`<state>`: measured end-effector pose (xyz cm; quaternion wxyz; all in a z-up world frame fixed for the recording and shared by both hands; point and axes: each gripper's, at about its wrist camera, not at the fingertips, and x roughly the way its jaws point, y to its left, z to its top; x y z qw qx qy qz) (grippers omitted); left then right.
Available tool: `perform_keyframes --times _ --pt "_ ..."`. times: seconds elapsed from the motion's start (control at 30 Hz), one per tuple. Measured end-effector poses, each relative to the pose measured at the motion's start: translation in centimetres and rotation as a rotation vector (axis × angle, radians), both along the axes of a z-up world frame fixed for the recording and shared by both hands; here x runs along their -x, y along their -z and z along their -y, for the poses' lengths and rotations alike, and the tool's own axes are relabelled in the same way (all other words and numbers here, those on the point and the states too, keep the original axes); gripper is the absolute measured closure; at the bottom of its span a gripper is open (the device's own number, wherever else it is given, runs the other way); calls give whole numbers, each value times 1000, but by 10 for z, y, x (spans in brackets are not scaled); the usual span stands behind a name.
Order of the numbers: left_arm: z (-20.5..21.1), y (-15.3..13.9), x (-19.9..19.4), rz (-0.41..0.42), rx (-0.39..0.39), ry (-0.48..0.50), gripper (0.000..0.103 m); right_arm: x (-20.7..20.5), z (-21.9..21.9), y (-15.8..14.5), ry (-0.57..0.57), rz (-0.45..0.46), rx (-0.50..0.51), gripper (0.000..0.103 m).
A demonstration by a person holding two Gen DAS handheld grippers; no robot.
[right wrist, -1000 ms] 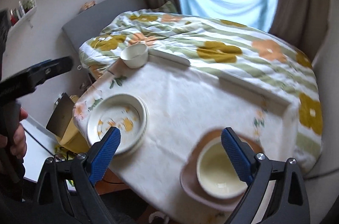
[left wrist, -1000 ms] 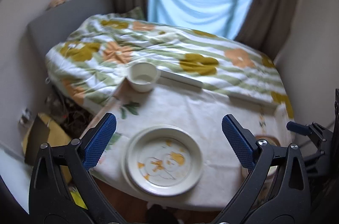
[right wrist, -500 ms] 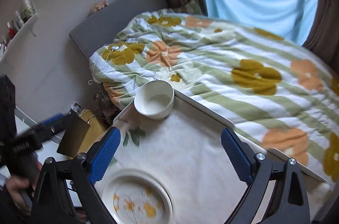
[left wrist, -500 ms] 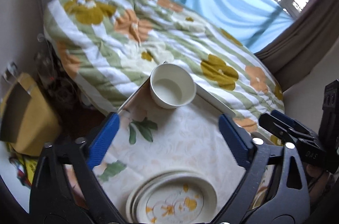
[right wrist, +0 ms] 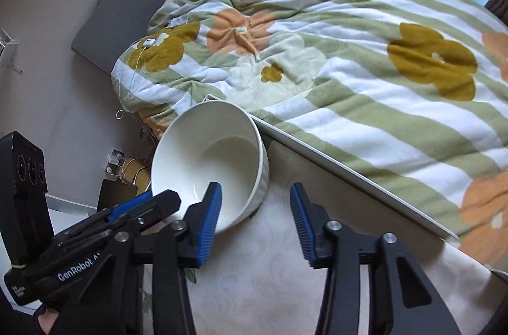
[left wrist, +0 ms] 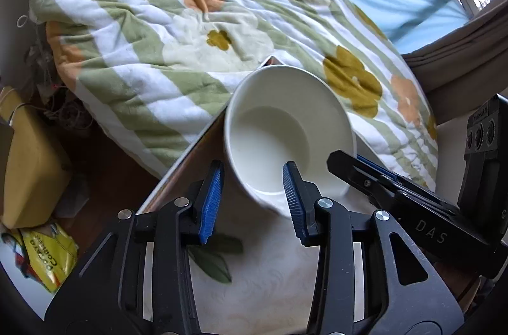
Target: Organize plates and bowls
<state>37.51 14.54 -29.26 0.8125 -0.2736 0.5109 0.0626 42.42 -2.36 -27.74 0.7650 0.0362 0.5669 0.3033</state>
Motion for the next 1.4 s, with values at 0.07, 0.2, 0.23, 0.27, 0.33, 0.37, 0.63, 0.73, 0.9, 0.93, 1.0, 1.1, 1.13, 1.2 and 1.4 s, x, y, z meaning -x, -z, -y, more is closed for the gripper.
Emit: perform_keyframes --times 0.07,0.2,0.23,0.27,0.33,0.37,0.63,0.73,0.9,0.93,1.0,1.1,1.13,1.2,1.4 --pt "-2 6 -5 -10 -15 -4 80 -5 -5 5 -5 -7 -5 69" --pt "-6 11 -7 -12 -20 -4 84 -10 -13 11 -11 -5 -7 80" --pt "-6 13 -8 -11 -26 -3 84 -12 -13 12 -6 -1 0 83" --pt "-5 14 -9 -10 -35 -1 84 -12 -13 13 -3 1 6 87" --pt "-3 14 -9 -10 -47 2 84 -12 -11 13 2 4 7 88" --pt "-2 13 -9 -9 -52 1 84 -13 -11 14 2 4 5 88" --pt "7 -4 -2 16 -103 29 84 -8 -9 5 6 31 -5 88" --pt "12 -19 5 39 -117 36 84 -2 -6 -6 7 52 -10 88" --pt "28 -51 24 82 -145 59 84 18 6 -30 14 91 -25 88" --pt "34 -59 31 94 -150 65 84 23 10 -36 18 99 -30 88" --pt "45 -71 41 112 -157 78 84 36 20 -48 29 115 -33 88" --pt "70 -90 61 131 -170 106 84 58 41 -65 52 136 -20 88" --pt "78 -95 67 137 -170 114 84 67 49 -71 62 141 -22 88" --pt "99 -108 86 153 -163 135 84 85 70 -82 84 154 -27 88" --pt "177 -129 137 168 -157 235 84 146 145 -110 177 190 -24 88"
